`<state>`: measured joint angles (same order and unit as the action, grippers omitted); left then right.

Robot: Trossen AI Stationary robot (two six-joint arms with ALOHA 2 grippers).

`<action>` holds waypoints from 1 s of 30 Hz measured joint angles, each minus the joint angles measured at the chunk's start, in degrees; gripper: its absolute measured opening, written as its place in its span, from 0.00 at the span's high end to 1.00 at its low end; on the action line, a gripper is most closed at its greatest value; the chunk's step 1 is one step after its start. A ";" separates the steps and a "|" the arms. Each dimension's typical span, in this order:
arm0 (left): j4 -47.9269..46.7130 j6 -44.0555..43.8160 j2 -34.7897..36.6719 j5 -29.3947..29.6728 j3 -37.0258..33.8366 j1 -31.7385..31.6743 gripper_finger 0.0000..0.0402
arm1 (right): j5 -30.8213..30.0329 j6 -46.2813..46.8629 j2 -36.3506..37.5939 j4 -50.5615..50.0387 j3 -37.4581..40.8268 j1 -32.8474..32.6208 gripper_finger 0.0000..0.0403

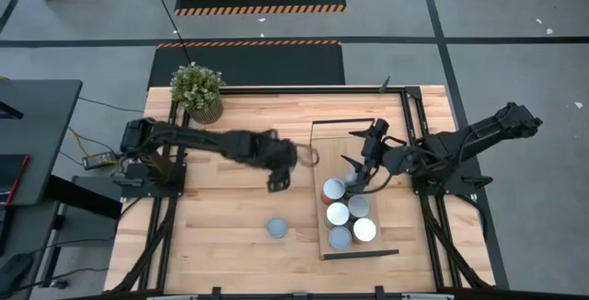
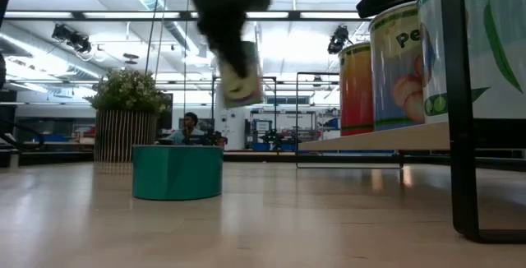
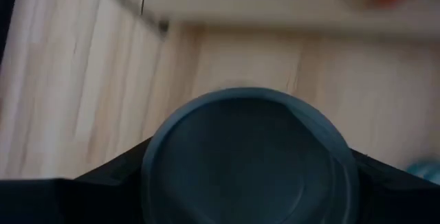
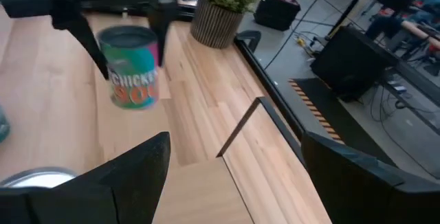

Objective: Pick and place cans onto a shelf
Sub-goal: Put the canned chicken soup on the shelf

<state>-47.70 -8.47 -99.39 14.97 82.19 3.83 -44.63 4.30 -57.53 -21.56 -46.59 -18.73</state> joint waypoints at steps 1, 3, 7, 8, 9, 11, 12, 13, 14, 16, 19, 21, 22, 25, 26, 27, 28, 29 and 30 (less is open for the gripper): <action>2.77 2.21 0.00 -2.17 0.00 -1.50 0.27 | 0.31 -0.12 0.14 -0.05 0.00 0.41 0.17; 8.02 5.22 -0.05 -6.58 -0.02 -3.99 0.27 | 1.50 -0.36 0.57 -0.49 0.00 1.00 0.17; 15.91 7.61 -1.15 -12.96 -0.13 -7.20 0.27 | 2.54 -0.42 2.08 -1.38 0.00 1.85 0.17; 18.80 7.68 -1.71 -14.13 -0.08 -7.60 0.27 | 2.54 -0.42 2.54 -1.51 0.00 2.02 0.17; 20.93 7.65 -1.99 -15.40 -0.07 -7.86 0.27 | 2.62 -0.42 2.98 -1.78 0.00 2.17 0.17; 23.78 7.64 -2.96 -17.84 -0.09 -8.06 0.27 | 3.23 -0.42 3.72 -1.89 0.00 2.55 0.17; 26.32 7.50 -3.55 -19.01 0.07 -8.04 0.27 | 3.93 -0.43 4.14 -2.02 -0.01 2.87 0.17; 27.01 7.40 -3.87 -19.89 0.08 -8.01 0.27 | 4.57 -0.43 4.39 -2.25 0.00 3.20 0.17; 27.85 7.37 -4.41 -20.50 0.09 -7.92 0.27 | 5.22 -0.45 4.56 -2.05 0.00 3.55 0.17; 29.13 7.37 -5.75 -21.20 1.09 -7.75 0.27 | 5.90 -0.96 5.05 -2.41 -0.02 4.33 0.17; 28.32 7.96 -8.57 -21.21 3.11 -7.80 0.27 | 6.45 -1.77 5.24 -2.06 -0.04 5.33 0.17; 28.57 9.01 -10.34 -20.96 4.57 -7.90 0.27 | 7.35 -1.98 5.36 -2.10 -0.02 6.09 0.17; 26.58 9.30 -10.96 -20.73 4.86 -7.91 0.27 | 7.84 -1.95 5.36 -2.08 -0.02 6.36 0.17; 25.41 10.62 -12.13 -19.70 5.73 -8.21 0.27 | 8.63 -2.45 5.32 -2.28 -0.02 7.08 0.17; 25.29 10.67 -12.32 -19.62 5.75 -8.32 0.27 | 8.83 -2.56 5.30 -2.15 -0.02 7.22 0.17; 25.63 10.69 -12.45 -19.65 5.74 -8.48 0.27 | 9.15 -2.66 5.26 -2.13 -0.02 7.56 0.17; 25.56 10.70 -12.50 -19.64 5.58 -8.54 0.27 | 9.47 -2.82 5.23 -2.35 -0.02 7.77 0.17; 25.41 10.70 -12.50 -19.66 5.53 -8.54 0.27 | 9.89 -2.83 5.17 -2.15 -0.02 8.00 0.17; 25.70 10.71 -12.70 -19.66 5.53 -8.54 0.27 | 10.16 -2.84 5.16 -1.92 -0.02 8.28 0.17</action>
<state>-21.99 2.24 -112.10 -4.69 87.72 -4.71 -34.47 1.47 -52.37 -23.49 -46.61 -10.45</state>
